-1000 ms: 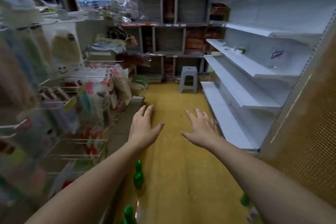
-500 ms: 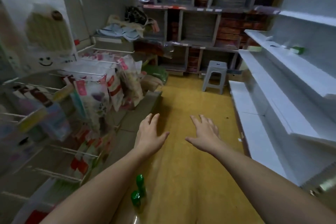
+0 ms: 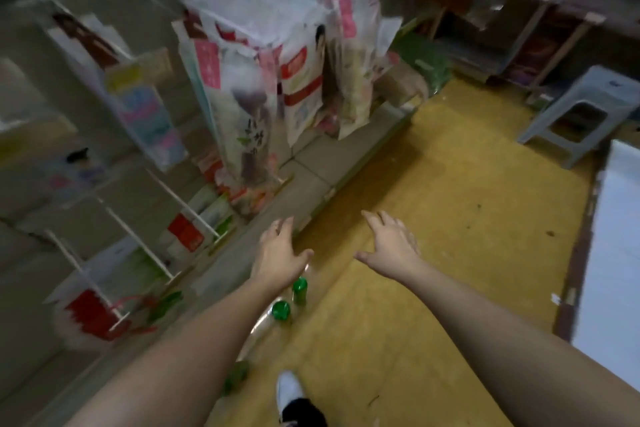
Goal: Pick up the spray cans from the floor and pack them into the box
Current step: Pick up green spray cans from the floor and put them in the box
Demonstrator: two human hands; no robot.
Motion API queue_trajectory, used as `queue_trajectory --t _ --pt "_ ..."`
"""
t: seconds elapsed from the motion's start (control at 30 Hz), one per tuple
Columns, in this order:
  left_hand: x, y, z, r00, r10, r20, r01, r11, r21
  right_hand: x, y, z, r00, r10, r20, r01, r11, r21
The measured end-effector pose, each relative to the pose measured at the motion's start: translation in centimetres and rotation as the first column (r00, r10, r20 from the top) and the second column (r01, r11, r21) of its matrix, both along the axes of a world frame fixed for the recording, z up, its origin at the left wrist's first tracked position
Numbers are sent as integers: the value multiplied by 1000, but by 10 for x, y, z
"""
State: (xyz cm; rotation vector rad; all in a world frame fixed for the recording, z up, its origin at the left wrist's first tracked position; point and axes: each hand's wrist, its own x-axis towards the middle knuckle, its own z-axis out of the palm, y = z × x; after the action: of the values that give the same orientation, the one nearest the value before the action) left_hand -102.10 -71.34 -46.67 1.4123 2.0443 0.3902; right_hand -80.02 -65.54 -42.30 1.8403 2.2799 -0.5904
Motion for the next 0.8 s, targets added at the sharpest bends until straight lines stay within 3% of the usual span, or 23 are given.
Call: queue_trajectory --t 0.2,0.43,0.63,0.8 --pt "-14 -15 -124 983 179 42 -167 966 -197 -16 17 -129 989 137 51 -126 975 -181" --pt "-3 -68 -270 931 363 33 -330 877 -349 -21 30 -289 967 252 -30 -248 909 -334" --pt "3 -93 -414 825 564 36 -521 784 -338 -22 49 -447 935 325 -139 -353 881 -314" --pt "6 -105 -529 794 591 140 -551 798 -245 -35 58 -560 938 142 -316 -243 919 -309"
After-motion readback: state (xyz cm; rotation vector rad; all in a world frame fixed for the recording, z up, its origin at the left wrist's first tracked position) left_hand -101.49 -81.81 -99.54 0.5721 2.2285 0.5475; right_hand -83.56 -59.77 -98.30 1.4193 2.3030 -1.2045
